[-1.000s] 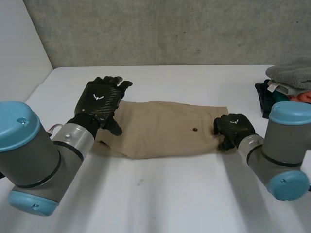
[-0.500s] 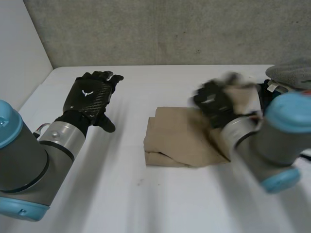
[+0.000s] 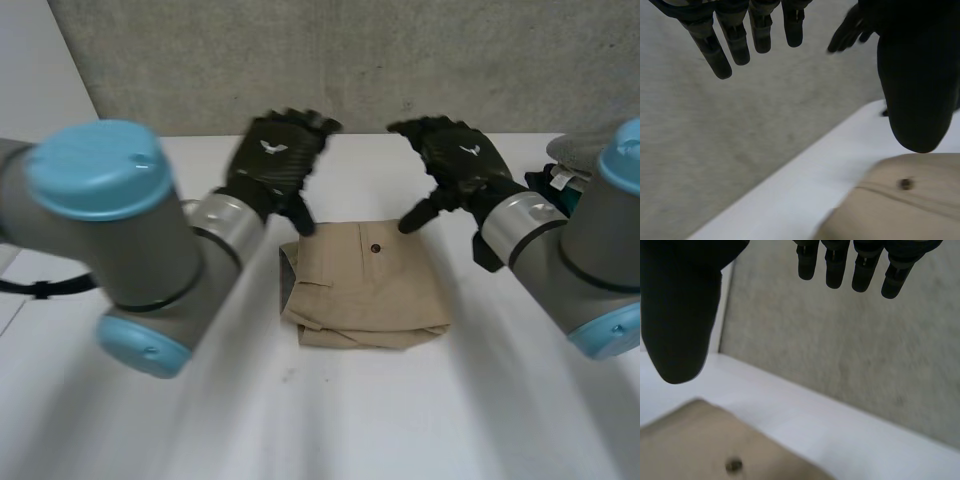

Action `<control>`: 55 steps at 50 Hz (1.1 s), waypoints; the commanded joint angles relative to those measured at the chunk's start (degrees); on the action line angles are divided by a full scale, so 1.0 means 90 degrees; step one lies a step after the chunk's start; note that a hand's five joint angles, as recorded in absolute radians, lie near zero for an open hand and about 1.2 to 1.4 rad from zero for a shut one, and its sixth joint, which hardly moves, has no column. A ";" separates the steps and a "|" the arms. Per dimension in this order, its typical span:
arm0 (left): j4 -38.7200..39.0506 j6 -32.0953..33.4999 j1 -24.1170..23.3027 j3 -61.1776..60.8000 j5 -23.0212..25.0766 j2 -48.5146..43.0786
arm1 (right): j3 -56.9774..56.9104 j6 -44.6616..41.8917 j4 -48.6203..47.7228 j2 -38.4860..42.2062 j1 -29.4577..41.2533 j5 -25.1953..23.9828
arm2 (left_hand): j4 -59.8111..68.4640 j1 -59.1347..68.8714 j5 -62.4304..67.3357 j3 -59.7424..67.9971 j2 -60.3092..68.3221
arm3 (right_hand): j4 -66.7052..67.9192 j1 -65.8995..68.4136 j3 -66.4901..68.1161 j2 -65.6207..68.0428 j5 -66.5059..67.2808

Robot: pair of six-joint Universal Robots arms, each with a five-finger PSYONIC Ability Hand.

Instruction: Fold the laundry.

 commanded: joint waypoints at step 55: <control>-0.2521 -0.0485 0.0500 -0.0712 0.3930 0.2011 | 0.1928 -0.3447 -0.2645 0.1569 0.2132 0.2440 | -0.0205 -0.0090 -0.0312 -0.0263 -0.0206 | -0.0219 -0.0302 -0.0198 -0.0237 -0.0252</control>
